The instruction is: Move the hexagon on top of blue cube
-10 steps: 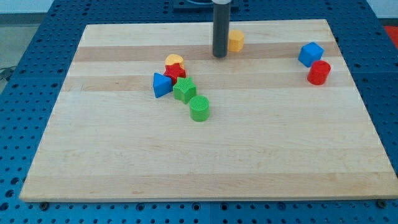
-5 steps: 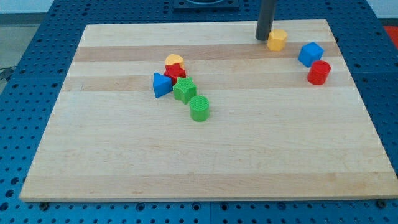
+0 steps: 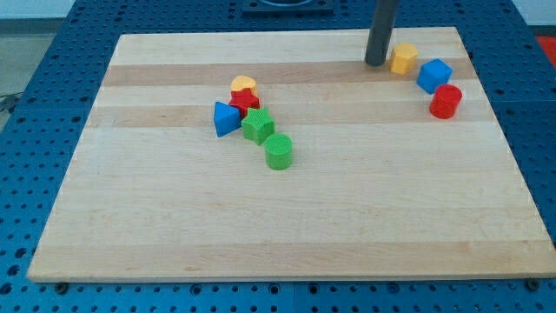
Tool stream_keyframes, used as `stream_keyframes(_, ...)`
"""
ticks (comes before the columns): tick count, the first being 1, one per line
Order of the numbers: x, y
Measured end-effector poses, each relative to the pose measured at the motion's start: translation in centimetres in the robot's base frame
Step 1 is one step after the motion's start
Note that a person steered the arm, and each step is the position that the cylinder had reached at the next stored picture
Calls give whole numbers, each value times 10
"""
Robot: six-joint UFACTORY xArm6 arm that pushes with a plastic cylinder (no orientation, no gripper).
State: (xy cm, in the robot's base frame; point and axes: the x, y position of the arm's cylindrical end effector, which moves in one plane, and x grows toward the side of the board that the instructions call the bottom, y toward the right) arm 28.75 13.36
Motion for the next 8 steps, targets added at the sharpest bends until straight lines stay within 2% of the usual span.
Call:
stream_keyframes(2, 9, 8)
stream_keyframes(4, -23, 39)
stream_keyframes(8, -28, 44)
